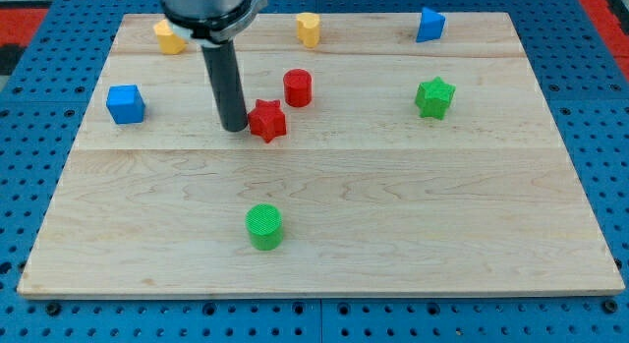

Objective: Push the red star to the bottom right of the board

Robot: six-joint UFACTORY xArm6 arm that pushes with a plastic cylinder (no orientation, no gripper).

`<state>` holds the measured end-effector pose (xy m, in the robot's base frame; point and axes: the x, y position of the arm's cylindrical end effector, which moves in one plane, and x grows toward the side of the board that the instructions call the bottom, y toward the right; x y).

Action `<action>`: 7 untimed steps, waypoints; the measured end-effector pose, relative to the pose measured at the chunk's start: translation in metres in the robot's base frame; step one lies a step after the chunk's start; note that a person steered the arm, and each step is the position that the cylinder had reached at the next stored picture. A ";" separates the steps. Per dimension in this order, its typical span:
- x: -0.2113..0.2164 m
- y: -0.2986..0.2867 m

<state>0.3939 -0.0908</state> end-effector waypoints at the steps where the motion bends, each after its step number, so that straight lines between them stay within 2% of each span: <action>1: -0.010 0.045; 3: -0.010 0.153; 5: 0.080 0.183; 6: 0.041 0.189; 7: 0.023 0.211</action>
<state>0.4170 0.1206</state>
